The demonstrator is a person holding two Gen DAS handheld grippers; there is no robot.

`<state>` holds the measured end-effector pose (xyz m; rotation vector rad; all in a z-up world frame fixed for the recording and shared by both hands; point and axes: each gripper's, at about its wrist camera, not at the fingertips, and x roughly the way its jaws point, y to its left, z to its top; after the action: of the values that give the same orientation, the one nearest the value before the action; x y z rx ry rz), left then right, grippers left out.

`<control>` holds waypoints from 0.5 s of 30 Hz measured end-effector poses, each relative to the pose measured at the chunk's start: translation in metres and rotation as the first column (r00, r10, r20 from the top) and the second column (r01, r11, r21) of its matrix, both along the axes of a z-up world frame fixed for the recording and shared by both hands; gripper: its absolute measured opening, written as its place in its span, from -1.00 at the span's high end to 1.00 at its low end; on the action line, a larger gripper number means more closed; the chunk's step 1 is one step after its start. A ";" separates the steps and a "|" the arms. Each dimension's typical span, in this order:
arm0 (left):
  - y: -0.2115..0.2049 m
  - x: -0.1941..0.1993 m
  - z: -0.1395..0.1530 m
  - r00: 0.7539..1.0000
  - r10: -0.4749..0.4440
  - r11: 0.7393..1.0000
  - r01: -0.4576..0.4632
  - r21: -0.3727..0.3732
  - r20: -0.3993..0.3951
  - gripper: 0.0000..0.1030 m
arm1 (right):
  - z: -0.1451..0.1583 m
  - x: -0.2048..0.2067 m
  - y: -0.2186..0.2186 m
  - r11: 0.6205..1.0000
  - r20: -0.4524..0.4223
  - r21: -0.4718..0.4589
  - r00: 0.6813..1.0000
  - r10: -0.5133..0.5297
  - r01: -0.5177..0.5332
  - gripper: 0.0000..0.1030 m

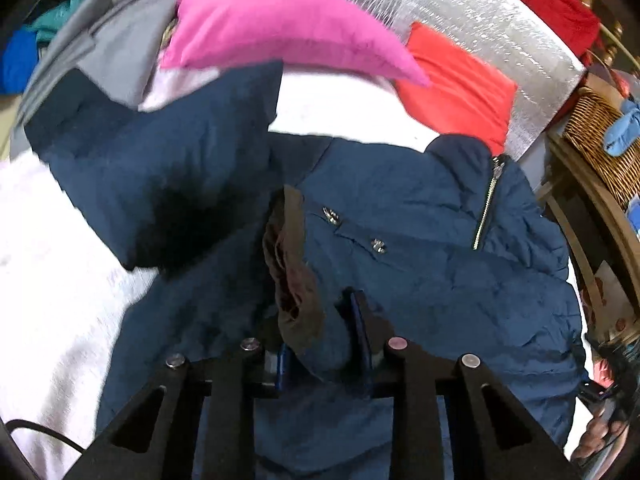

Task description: Fold large clothes

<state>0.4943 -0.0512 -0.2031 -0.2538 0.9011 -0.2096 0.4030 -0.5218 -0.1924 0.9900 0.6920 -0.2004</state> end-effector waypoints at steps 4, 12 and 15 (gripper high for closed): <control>0.002 0.000 -0.002 1.000 0.013 1.000 -0.013 0.013 -0.001 0.54 | 0.000 0.003 0.000 1.000 0.030 -0.001 1.000 0.008 -0.008 -0.39; -0.006 0.001 -0.006 1.000 -0.001 0.997 0.002 0.073 -0.012 0.54 | -0.002 0.022 0.021 0.992 -0.049 -0.103 0.996 0.074 -0.079 0.52; -0.007 0.004 -0.010 0.999 0.004 0.996 0.000 0.087 -0.039 0.48 | 0.017 0.017 0.028 0.986 -0.015 -0.160 0.998 0.053 -0.055 0.55</control>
<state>0.4984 -0.0578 -0.2131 -0.1782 0.9467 -0.1635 0.4202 -0.4940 -0.1756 0.8159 0.7006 -0.2111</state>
